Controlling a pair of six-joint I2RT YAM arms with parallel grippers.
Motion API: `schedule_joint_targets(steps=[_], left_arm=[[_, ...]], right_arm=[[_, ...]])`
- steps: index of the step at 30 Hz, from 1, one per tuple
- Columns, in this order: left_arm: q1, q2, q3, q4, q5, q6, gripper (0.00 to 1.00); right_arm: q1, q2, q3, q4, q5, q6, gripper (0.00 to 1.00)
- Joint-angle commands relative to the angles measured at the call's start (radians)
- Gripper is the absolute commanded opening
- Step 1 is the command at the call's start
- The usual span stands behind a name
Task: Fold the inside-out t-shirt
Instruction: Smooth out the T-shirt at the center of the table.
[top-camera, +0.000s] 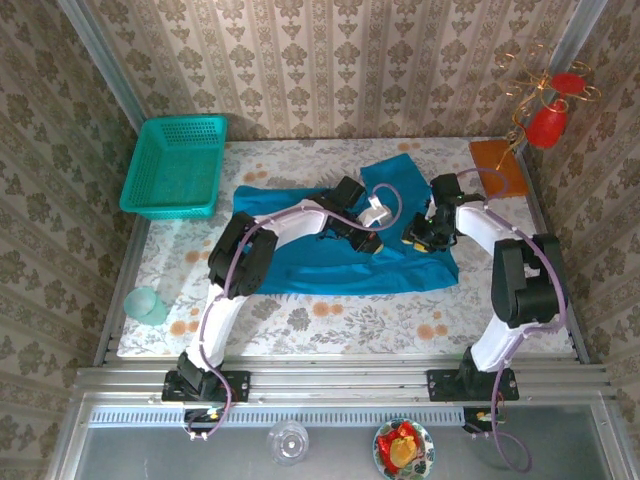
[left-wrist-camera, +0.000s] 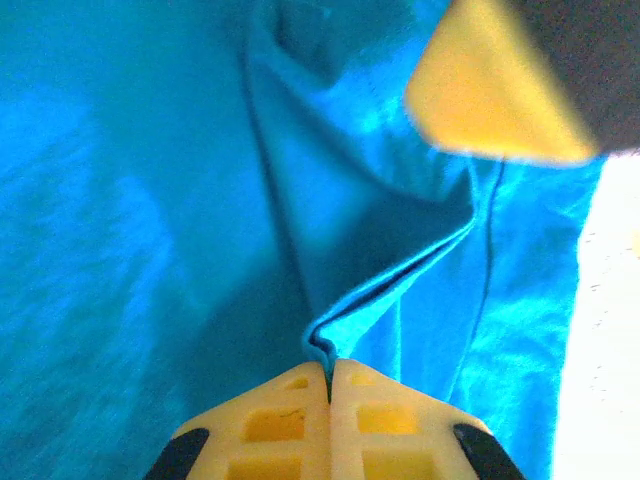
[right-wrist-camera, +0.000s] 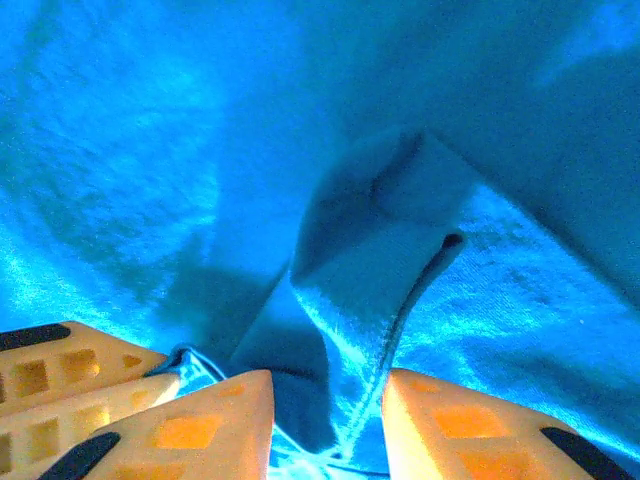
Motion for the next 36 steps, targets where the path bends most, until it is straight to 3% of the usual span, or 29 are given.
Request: schedule_joint_targets(steps=[1, 6, 12, 16, 20, 27, 33, 36], left_arm=[[0.007, -0.101, -0.061, 0.080, -0.177, -0.054, 0.00], [0.007, -0.140, -0.137, 0.138, -0.294, -0.139, 0.00], [0.014, -0.097, -0.112, 0.101, -0.330, -0.197, 0.00], [0.019, -0.082, -0.095, 0.101, -0.334, -0.225, 0.00], [0.025, -0.065, -0.071, 0.070, -0.341, -0.241, 0.00], [0.026, -0.089, -0.097, 0.074, -0.321, -0.253, 0.15], [0.053, -0.198, -0.179, 0.091, -0.322, -0.268, 0.25], [0.081, -0.273, -0.250, 0.094, -0.322, -0.273, 0.25]], right_arm=[[-0.010, -0.035, 0.033, -0.058, 0.057, -0.008, 0.35], [-0.017, -0.022, 0.039, -0.073, 0.085, -0.027, 0.35], [-0.021, 0.016, 0.060, -0.104, 0.113, -0.079, 0.34], [-0.024, 0.055, 0.073, -0.094, 0.034, -0.091, 0.41], [-0.025, 0.090, 0.053, 0.006, -0.150, -0.067, 0.44], [-0.025, 0.221, 0.169, 0.101, -0.241, -0.016, 0.44], [-0.046, 0.368, 0.391, 0.056, -0.218, -0.013, 0.43], [-0.069, 0.357, 0.425, -0.023, -0.173, -0.043, 0.42]])
